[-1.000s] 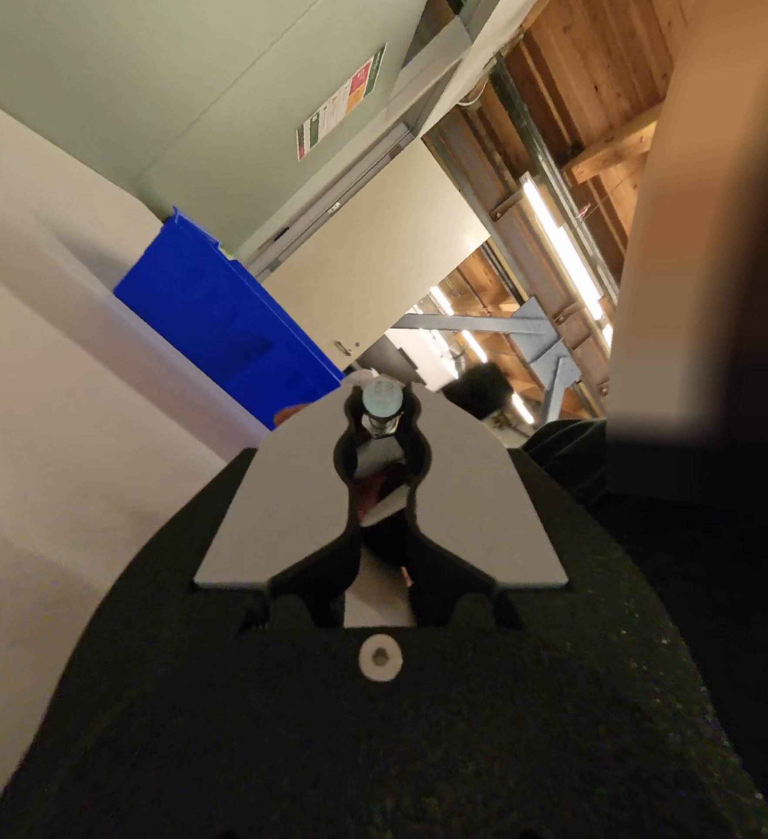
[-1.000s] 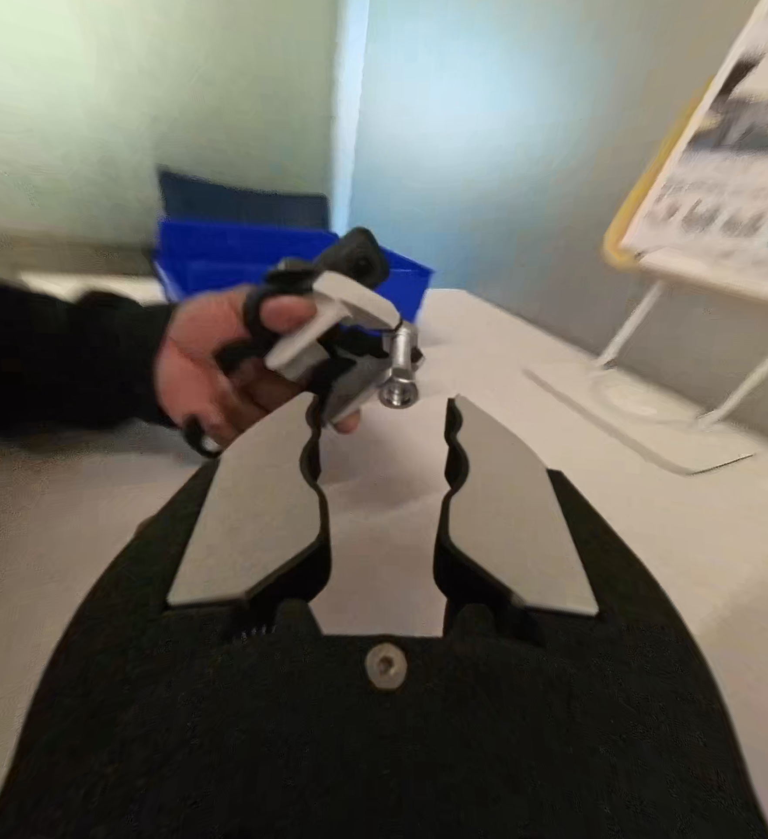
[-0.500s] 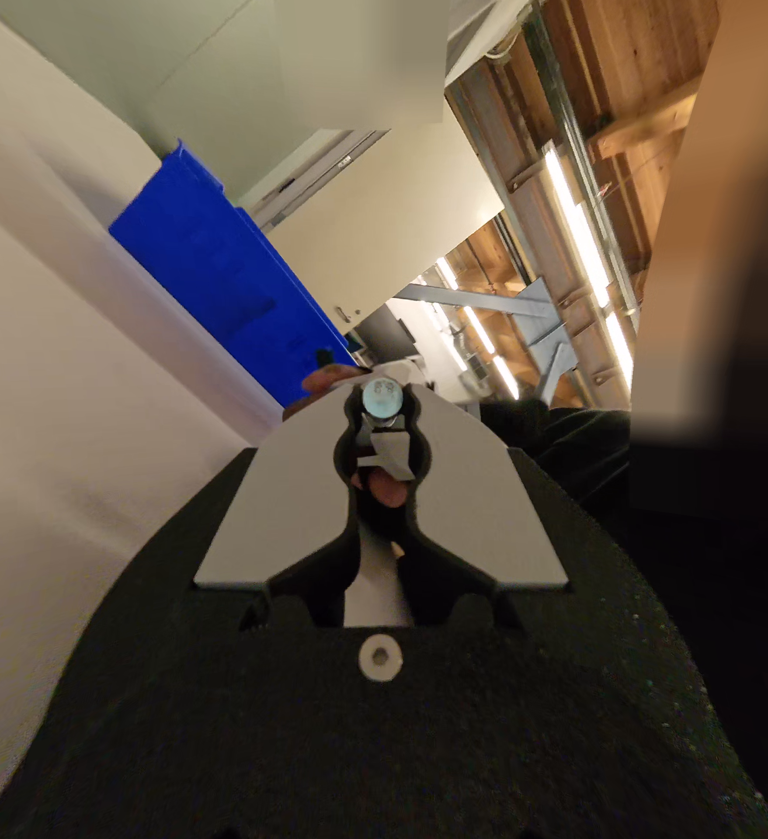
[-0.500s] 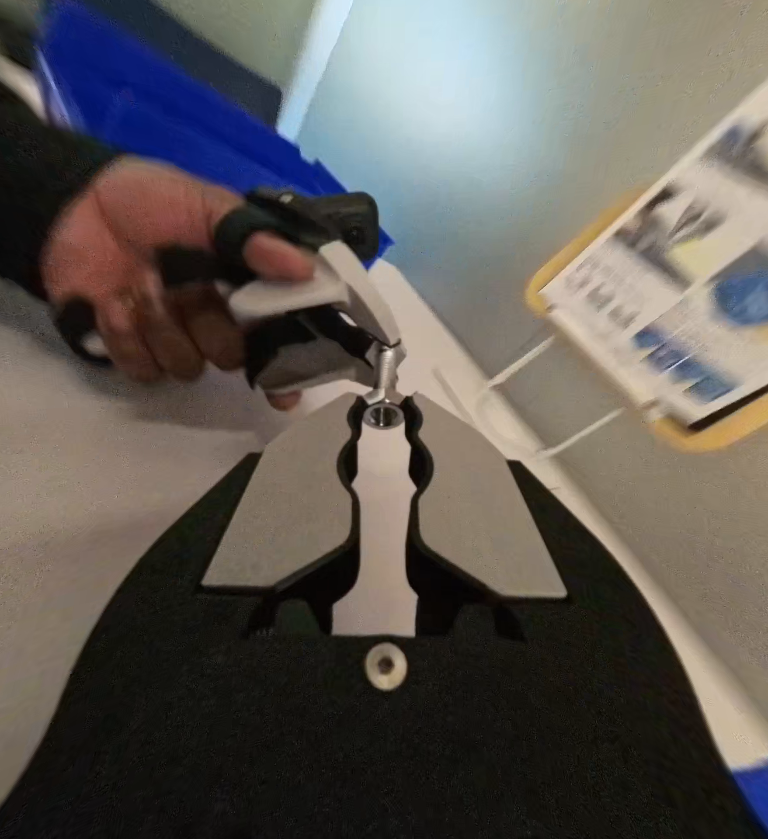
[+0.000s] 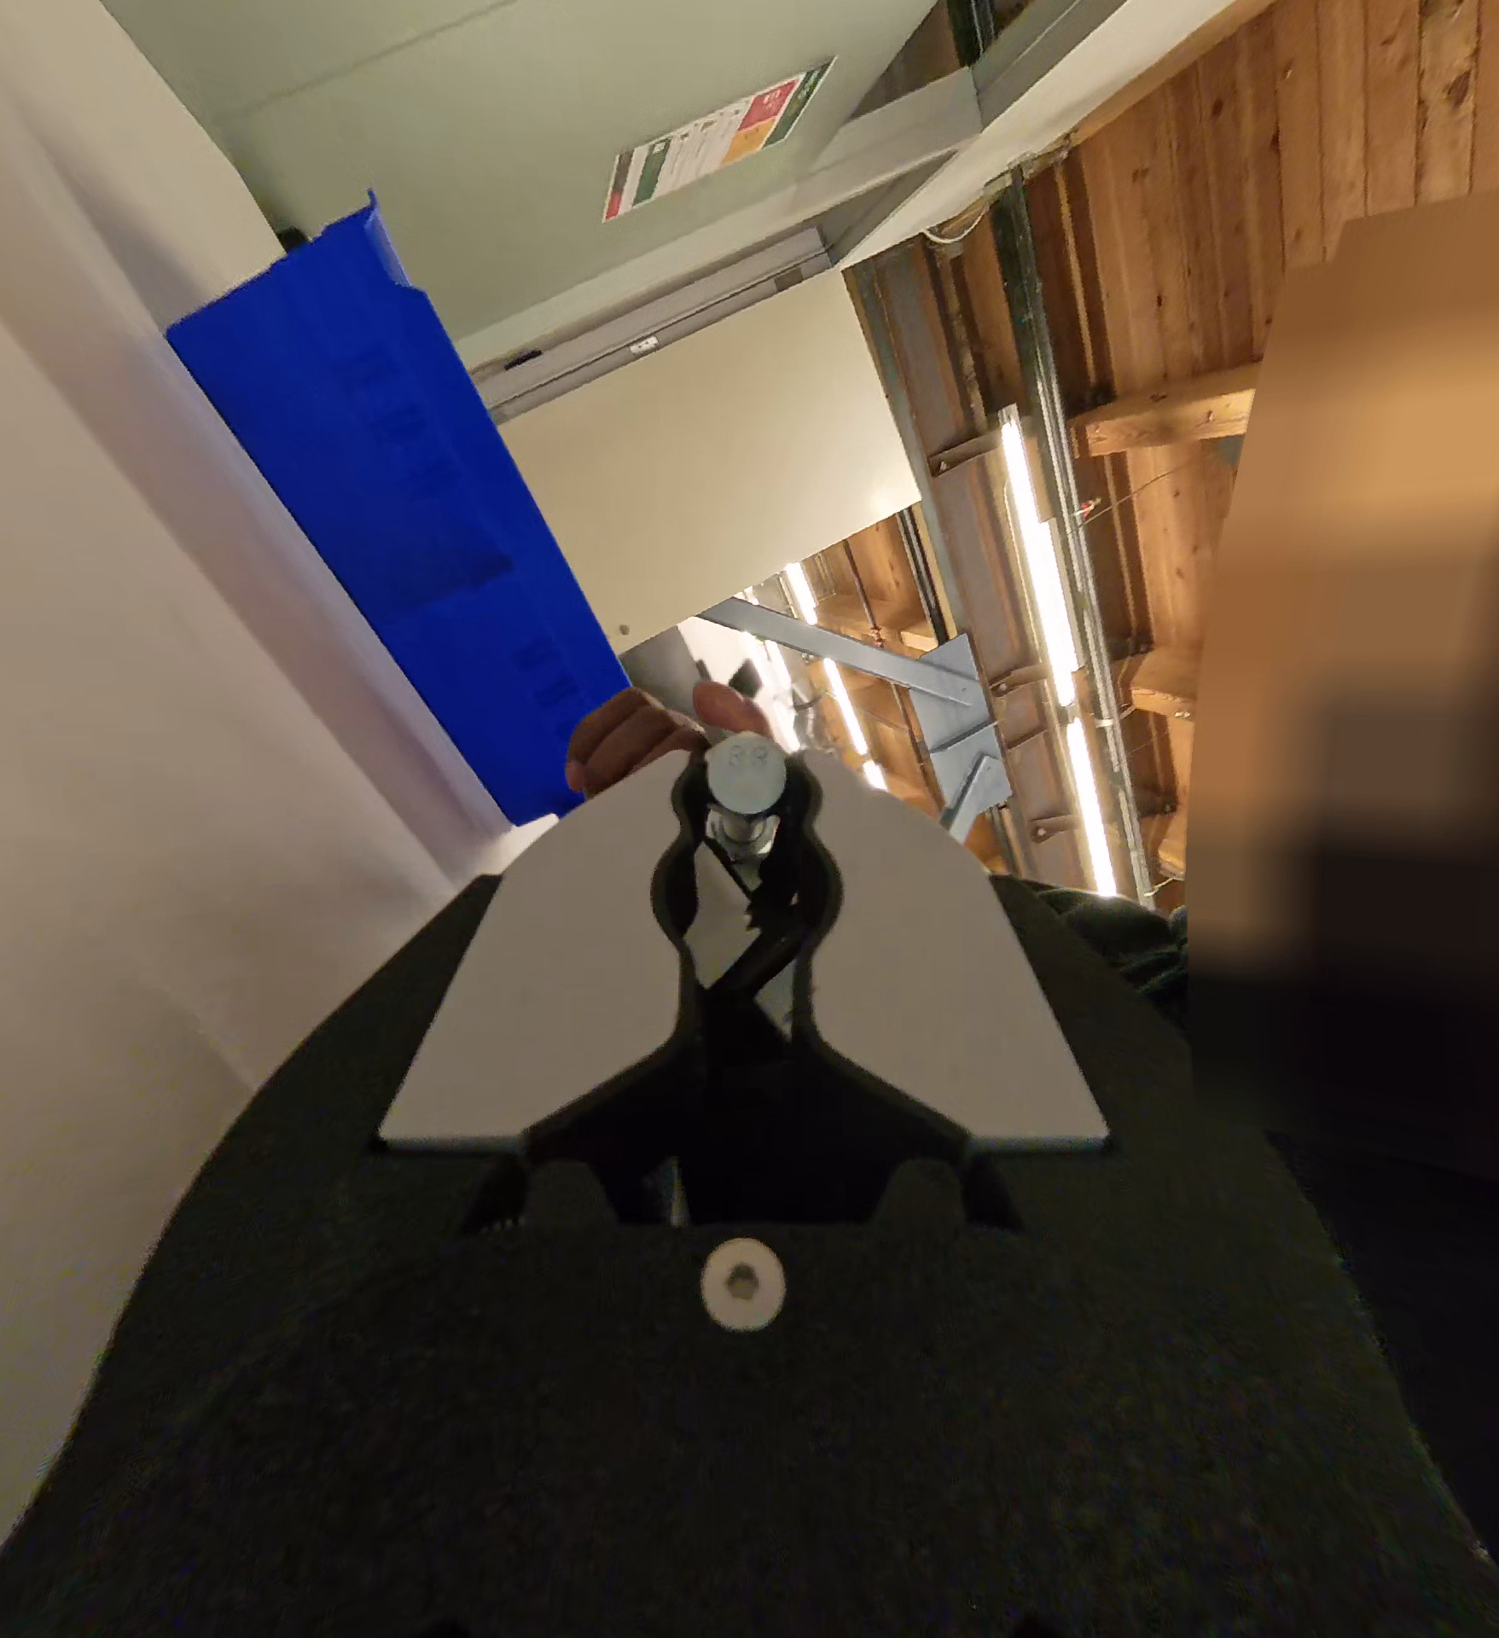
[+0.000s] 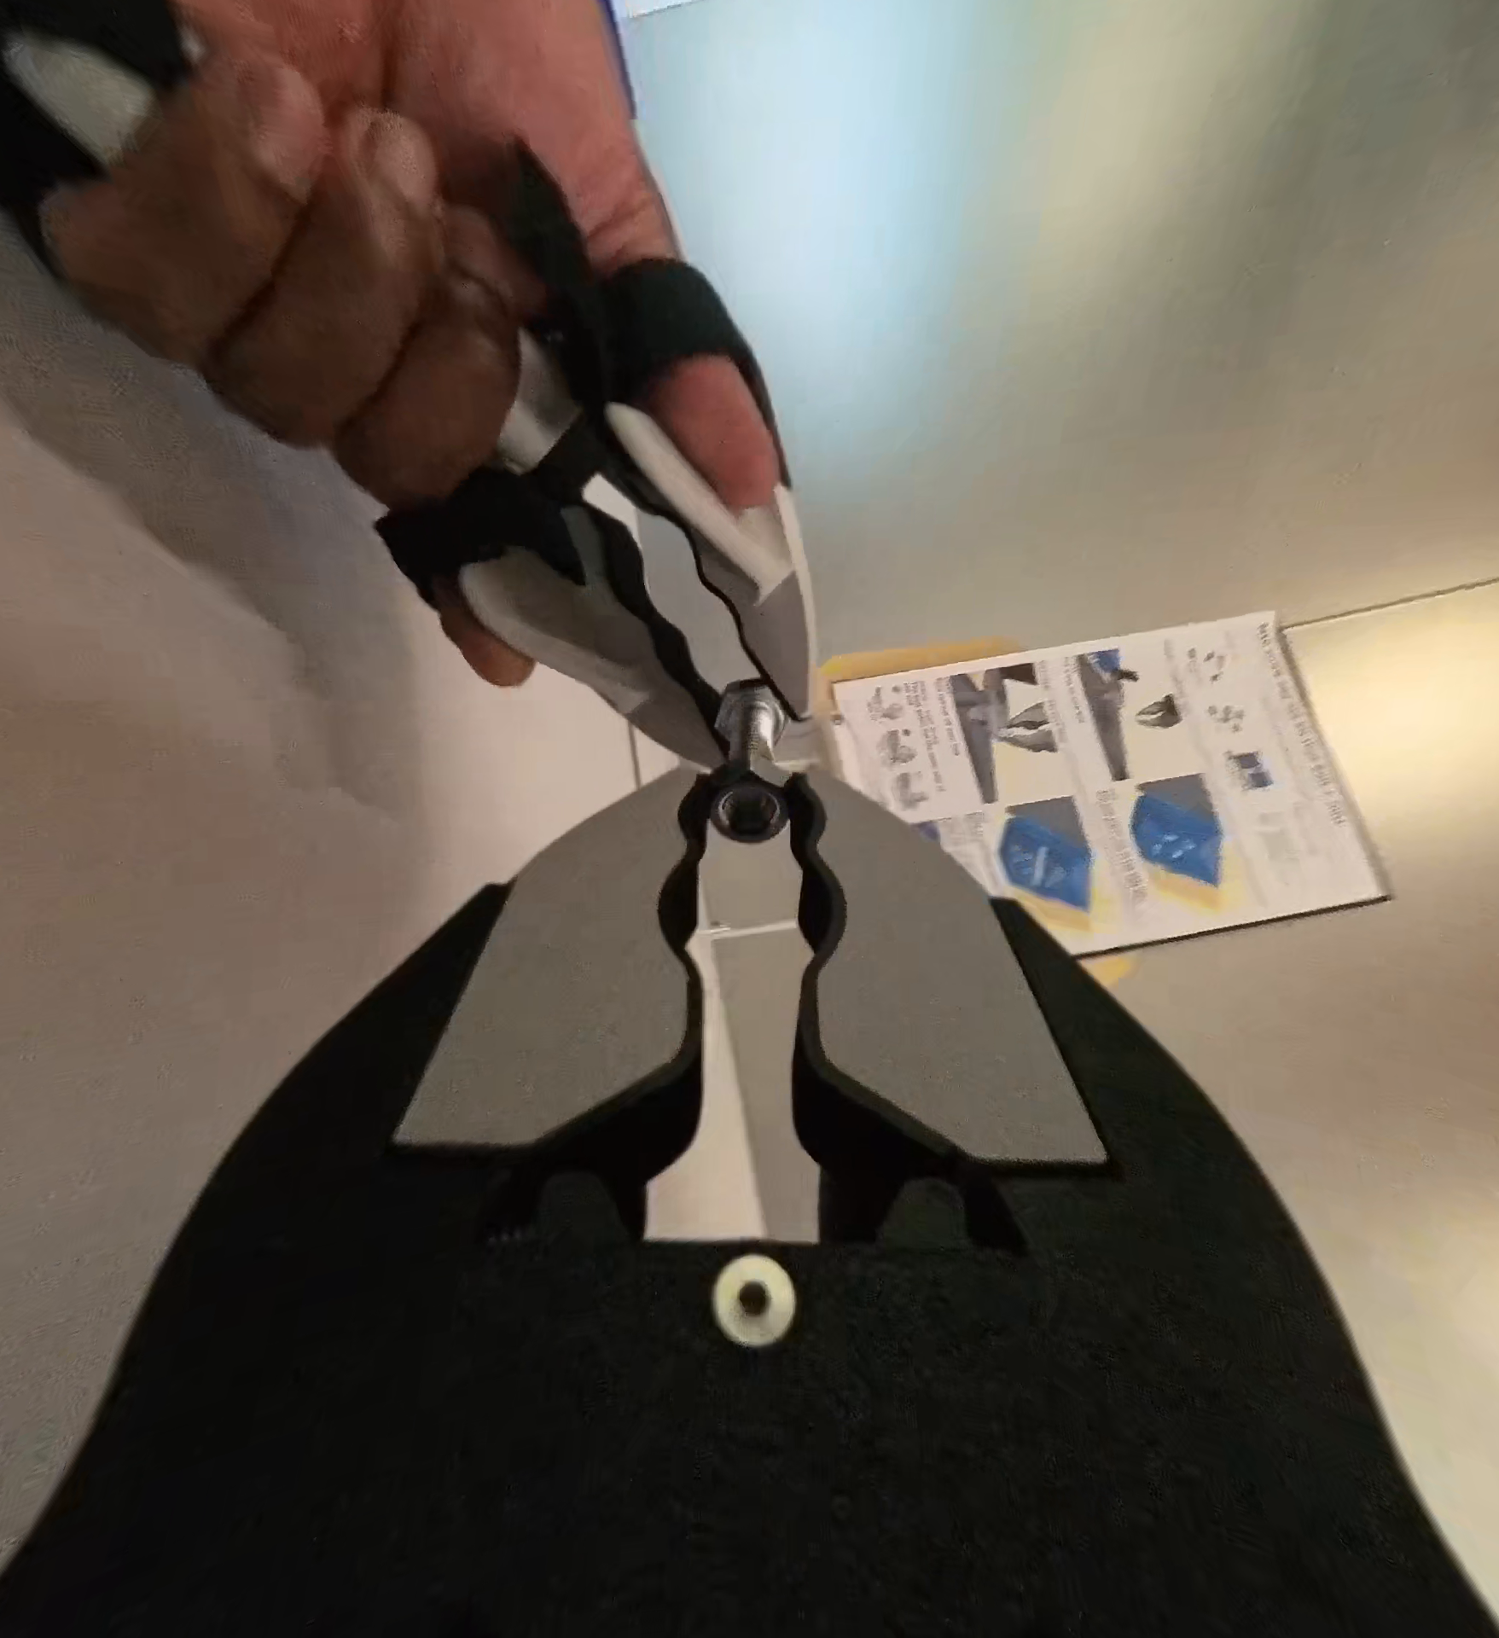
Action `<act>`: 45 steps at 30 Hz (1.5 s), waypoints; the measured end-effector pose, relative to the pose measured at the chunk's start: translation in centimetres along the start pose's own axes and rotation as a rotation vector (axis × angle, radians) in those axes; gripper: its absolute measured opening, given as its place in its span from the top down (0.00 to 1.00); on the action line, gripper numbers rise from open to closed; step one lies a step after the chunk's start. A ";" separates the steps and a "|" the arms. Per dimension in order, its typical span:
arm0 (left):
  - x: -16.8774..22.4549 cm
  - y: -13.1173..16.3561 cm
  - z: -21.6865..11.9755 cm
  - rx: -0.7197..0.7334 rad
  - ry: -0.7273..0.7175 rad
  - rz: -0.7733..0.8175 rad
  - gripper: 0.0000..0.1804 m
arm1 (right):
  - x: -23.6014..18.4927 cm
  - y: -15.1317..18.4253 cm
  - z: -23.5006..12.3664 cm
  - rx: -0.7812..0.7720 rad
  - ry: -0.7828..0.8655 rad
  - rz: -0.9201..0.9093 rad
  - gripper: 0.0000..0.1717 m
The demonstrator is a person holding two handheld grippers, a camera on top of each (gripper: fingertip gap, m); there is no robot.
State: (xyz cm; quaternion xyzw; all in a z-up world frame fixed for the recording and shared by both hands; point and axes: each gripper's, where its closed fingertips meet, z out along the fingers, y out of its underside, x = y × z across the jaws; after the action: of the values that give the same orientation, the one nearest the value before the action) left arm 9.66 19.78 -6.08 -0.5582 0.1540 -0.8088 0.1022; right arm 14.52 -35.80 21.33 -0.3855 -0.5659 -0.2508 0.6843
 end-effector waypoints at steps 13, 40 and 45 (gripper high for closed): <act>0.6 -1.5 -0.2 0.034 -0.059 0.334 0.91 | 1.1 -0.1 0.3 0.124 -0.276 1.286 0.68; -0.1 -1.6 -0.8 0.031 -0.061 0.197 0.91 | -0.9 1.6 0.2 -0.023 -0.193 0.642 0.88; 0.7 -1.7 -0.4 0.034 -0.080 0.378 0.91 | 0.4 0.2 0.2 0.106 -0.363 1.321 0.74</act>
State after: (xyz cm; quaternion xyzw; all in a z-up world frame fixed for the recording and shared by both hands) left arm 9.00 21.22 -4.97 -0.5494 0.2383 -0.7548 0.2678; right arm 14.67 -35.47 21.64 -0.6517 -0.3294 0.3155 0.6060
